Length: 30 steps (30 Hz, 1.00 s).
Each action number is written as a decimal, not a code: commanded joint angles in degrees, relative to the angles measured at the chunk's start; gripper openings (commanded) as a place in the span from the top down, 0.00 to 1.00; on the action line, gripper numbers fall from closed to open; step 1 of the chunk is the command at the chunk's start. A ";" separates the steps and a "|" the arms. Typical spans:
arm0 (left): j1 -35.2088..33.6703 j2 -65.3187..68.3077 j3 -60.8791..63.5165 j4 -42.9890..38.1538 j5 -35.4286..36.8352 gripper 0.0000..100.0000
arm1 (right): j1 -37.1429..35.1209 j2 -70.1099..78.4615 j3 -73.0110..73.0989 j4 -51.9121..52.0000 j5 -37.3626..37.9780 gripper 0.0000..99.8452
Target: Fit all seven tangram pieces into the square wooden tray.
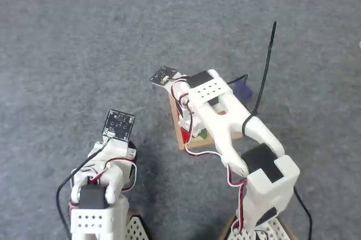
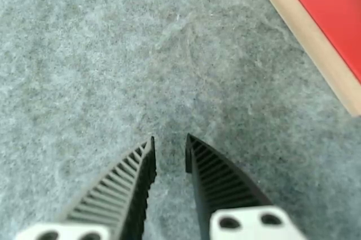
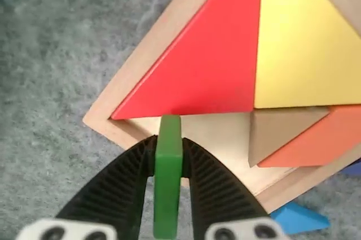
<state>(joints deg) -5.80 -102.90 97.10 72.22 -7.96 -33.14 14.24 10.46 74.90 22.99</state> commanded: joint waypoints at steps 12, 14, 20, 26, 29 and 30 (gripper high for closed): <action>-0.09 -1.23 -0.66 0.18 -0.62 0.91 | 2.42 -0.75 -1.67 0.40 -0.18 0.79; -0.09 -1.23 -0.66 0.18 -0.62 0.91 | 4.00 -0.31 -2.90 0.66 -0.18 0.79; -0.09 -1.23 -0.66 0.18 -0.62 0.91 | 6.81 -0.66 -5.80 0.66 1.14 0.79; -0.09 -1.23 -0.66 0.18 -0.62 0.91 | 6.37 -0.31 -7.65 -0.31 1.05 0.79; -0.09 -1.23 -0.66 0.18 -0.62 0.91 | 5.67 -0.22 -5.71 -2.68 0.97 0.79; -0.09 -1.23 -0.66 0.18 -0.62 0.91 | 5.41 -0.22 -5.10 -3.21 0.97 0.79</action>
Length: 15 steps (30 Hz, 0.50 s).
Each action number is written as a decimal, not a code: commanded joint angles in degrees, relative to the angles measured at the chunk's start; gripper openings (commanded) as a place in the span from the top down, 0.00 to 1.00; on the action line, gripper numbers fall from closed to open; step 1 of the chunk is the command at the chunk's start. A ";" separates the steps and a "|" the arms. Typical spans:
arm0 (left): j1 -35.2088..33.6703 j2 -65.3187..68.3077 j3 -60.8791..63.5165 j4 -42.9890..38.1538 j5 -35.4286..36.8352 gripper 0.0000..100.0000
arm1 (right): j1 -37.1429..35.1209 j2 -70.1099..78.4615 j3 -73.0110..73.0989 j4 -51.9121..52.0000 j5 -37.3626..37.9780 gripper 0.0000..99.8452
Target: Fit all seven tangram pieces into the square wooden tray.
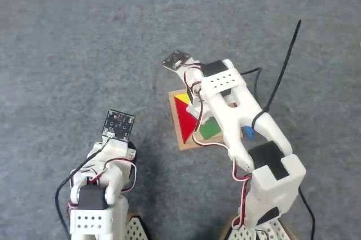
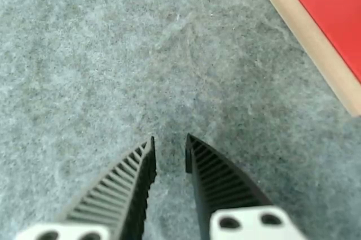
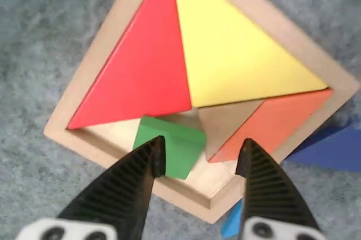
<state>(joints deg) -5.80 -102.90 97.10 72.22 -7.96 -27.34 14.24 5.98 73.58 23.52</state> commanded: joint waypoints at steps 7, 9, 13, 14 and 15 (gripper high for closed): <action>-0.09 -1.23 -0.66 0.18 -0.62 0.91 | 0.92 -0.22 0.44 -4.97 -2.02 0.79; -0.09 -1.23 -0.66 0.18 -0.62 0.91 | 0.75 -0.22 0.79 -5.14 -2.02 0.79; -0.09 -1.23 -0.66 0.18 -0.62 0.91 | -0.84 -0.13 1.76 -5.23 -2.02 0.79; -0.09 -1.23 -0.66 0.18 -0.62 0.91 | -1.54 0.13 2.11 -5.23 -2.02 0.79; -0.09 -1.23 -0.66 0.18 -0.62 0.91 | -2.15 0.48 2.37 -5.23 -2.02 0.79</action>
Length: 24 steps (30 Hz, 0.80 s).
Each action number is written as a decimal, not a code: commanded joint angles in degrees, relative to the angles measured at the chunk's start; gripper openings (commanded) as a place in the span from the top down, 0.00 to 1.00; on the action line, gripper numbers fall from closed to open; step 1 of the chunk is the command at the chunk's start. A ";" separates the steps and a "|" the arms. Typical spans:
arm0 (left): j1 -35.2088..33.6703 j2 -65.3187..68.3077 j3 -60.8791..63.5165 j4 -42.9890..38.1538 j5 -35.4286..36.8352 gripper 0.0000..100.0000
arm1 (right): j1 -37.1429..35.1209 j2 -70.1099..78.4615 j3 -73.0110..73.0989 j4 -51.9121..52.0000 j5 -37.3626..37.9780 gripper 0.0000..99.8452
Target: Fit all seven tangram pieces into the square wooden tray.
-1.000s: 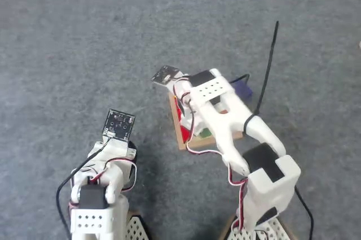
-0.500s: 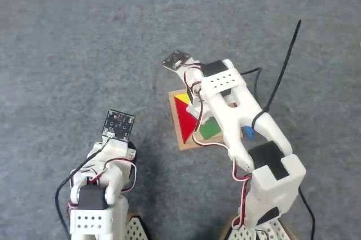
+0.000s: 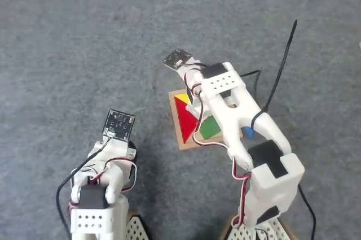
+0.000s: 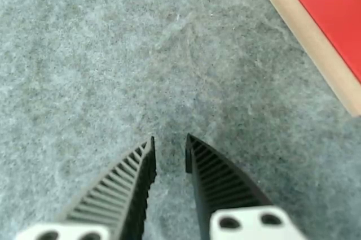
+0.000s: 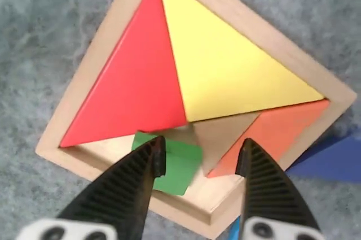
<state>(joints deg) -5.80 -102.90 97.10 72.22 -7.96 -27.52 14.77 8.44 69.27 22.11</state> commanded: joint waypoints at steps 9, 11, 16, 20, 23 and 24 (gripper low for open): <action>-0.09 -1.23 -0.66 0.18 -0.62 0.91 | -4.18 2.33 0.26 -0.31 -0.62 0.79; -0.09 -1.23 -0.66 0.18 -0.62 0.91 | -4.18 2.33 0.26 0.13 -0.70 0.79; -0.09 -1.23 -0.66 0.18 -0.62 0.91 | -6.37 2.33 2.55 1.19 -0.70 0.79; -0.09 -1.23 -0.66 0.18 -0.62 0.91 | -7.34 2.24 4.13 1.63 -0.97 0.79; -0.09 -1.23 -0.66 0.18 -0.62 0.91 | -6.99 1.01 4.92 1.19 -0.97 0.81; -0.09 -1.23 -0.66 0.18 -0.62 0.91 | -6.90 0.13 5.01 1.19 -1.05 0.82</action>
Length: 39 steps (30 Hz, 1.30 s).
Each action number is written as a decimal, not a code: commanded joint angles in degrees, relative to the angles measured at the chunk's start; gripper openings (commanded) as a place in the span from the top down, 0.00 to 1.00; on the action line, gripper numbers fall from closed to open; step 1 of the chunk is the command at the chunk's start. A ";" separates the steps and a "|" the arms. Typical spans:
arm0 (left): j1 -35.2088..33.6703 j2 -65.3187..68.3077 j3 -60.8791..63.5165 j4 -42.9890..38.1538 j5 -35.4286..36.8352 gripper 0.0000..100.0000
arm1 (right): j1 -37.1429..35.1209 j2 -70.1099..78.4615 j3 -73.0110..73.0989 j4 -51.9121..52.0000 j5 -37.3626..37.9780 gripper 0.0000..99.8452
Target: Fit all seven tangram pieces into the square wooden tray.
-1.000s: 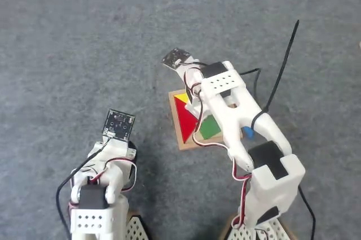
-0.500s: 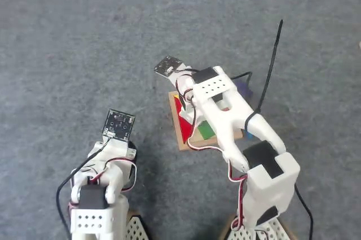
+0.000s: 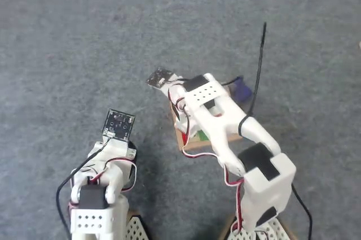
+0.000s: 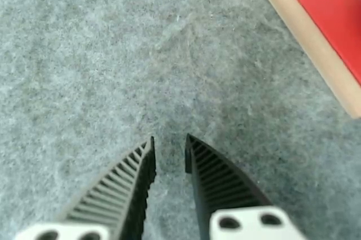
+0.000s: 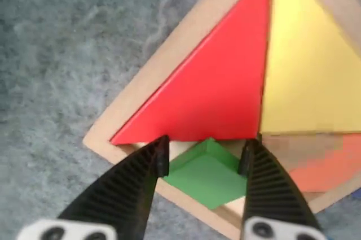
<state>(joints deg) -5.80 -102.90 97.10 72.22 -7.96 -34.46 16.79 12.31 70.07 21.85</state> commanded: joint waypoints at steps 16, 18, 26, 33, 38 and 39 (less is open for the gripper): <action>-0.09 -1.23 -0.66 0.18 -0.62 0.91 | 0.40 -18.07 5.19 -4.53 -3.60 0.84; -0.09 -1.23 -0.66 0.18 -0.62 0.91 | 2.15 -20.09 8.26 -4.26 -3.60 0.84; -0.09 -1.23 -0.66 0.18 -0.62 0.91 | 14.11 -31.25 19.25 -6.29 -3.52 0.84; -0.09 -1.23 -0.66 0.18 -0.62 0.91 | 14.90 -30.46 26.46 -11.47 -3.16 0.84; -0.09 -1.23 -0.66 0.18 -0.62 0.91 | 12.44 -25.80 26.20 -14.37 -3.52 0.84; -0.09 -1.23 -0.66 0.18 -0.62 0.91 | 12.00 -24.84 25.58 -14.81 -3.52 0.84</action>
<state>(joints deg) -5.80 -102.90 97.10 72.22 -7.96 -20.75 -9.14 39.47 57.14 18.68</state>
